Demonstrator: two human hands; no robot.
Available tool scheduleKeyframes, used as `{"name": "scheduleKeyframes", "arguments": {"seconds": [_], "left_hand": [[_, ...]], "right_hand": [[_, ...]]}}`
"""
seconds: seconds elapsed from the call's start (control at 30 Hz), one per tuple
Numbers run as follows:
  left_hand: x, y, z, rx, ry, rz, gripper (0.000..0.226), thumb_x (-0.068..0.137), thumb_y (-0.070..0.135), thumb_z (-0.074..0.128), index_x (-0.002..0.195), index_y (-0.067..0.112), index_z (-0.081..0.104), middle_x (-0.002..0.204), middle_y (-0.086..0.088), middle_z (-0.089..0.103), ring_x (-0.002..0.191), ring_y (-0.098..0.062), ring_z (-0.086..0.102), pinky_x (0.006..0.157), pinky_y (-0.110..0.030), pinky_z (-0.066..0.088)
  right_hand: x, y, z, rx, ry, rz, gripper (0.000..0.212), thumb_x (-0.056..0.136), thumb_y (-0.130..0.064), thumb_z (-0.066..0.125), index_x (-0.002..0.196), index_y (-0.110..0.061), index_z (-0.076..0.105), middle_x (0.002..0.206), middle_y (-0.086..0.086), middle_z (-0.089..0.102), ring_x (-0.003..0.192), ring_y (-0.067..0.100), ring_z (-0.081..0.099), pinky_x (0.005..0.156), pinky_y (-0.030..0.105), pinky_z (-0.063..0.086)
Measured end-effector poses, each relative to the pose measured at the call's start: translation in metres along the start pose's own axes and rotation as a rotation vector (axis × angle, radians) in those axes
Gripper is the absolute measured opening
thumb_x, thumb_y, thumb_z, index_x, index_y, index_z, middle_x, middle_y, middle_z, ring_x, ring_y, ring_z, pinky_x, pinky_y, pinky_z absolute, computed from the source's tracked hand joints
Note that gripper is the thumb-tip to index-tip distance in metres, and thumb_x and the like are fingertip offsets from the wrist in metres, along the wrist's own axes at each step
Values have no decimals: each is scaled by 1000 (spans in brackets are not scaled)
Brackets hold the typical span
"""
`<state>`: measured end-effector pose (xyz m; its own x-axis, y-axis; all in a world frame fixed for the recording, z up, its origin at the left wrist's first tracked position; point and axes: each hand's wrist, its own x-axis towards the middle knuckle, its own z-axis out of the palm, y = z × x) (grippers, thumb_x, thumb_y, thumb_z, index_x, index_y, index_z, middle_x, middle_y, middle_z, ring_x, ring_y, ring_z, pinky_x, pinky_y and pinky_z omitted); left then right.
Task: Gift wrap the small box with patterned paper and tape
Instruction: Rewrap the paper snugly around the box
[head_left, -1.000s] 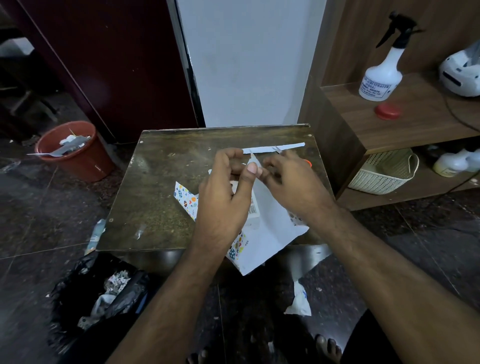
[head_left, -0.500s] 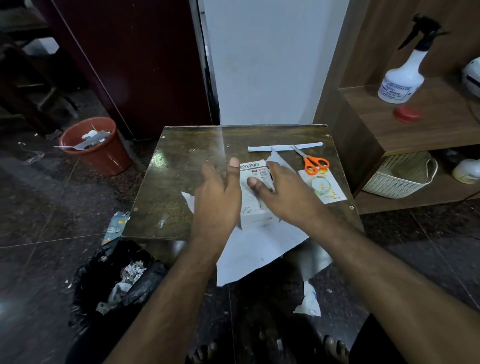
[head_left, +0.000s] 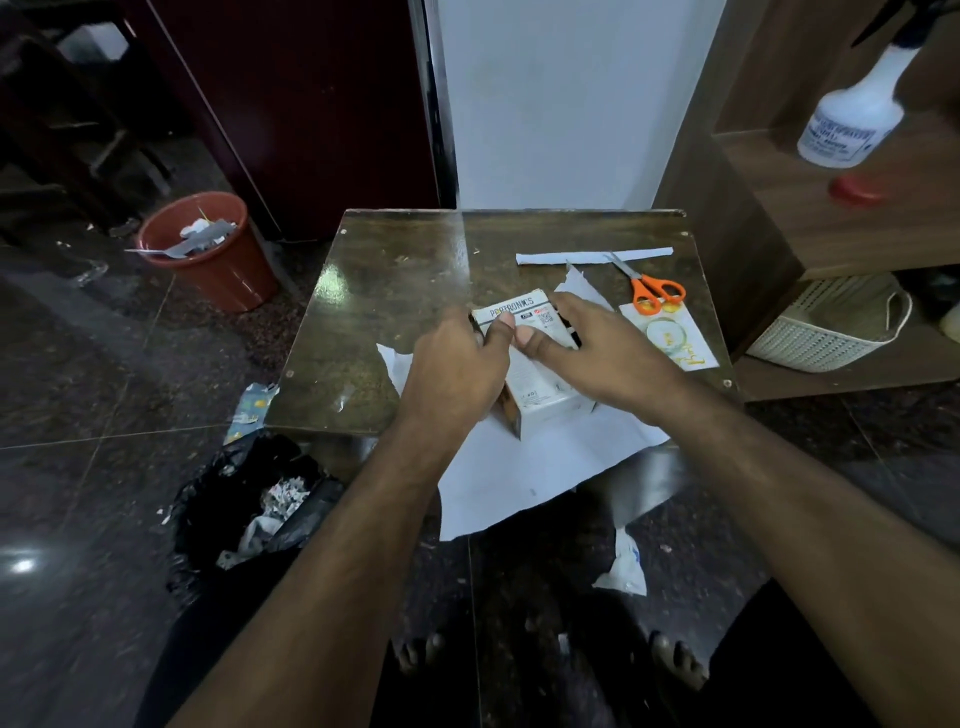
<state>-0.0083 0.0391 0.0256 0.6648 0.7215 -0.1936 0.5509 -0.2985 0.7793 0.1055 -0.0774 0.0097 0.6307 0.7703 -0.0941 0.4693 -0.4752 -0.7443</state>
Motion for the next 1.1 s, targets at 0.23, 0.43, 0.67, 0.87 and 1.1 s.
{"name": "scheduleKeyframes", "arguments": {"seconds": [0.23,0.43,0.67,0.87,1.1], "left_hand": [[-2,2,3,-48,-43,-53,31,102,42,58,122,19,53,112,-3,70,98,-24,71,75,-48,65],[-4,3,-1,-137,-76,-128,30,99,40,64,115,19,51,100,5,64,98,-20,69,72,-51,65],[-2,3,-2,-140,-89,-154,33,98,43,65,117,21,50,106,2,66,101,-20,69,73,-50,65],[-2,2,0,-133,-61,-127,33,100,42,63,117,20,45,105,5,63,102,-21,67,72,-51,65],[-1,1,1,-66,-52,-139,58,93,58,65,133,24,40,135,-1,54,114,-28,61,63,-51,65]], "right_hand": [[-1,-3,3,36,-40,91,74,86,-82,46,151,-50,30,138,1,56,122,20,59,98,47,55],[-2,-2,0,123,-85,114,78,69,-90,47,140,-60,36,128,-2,62,112,16,65,86,48,62],[-4,-4,0,29,-68,99,74,80,-87,44,146,-52,33,130,3,57,117,21,61,89,50,59],[-6,-8,-3,-155,183,-65,52,104,-54,48,140,-17,53,135,8,52,120,23,57,87,33,44],[-15,-10,-20,-676,331,73,53,94,-35,70,137,-13,48,138,15,48,130,35,46,101,46,41]]}}
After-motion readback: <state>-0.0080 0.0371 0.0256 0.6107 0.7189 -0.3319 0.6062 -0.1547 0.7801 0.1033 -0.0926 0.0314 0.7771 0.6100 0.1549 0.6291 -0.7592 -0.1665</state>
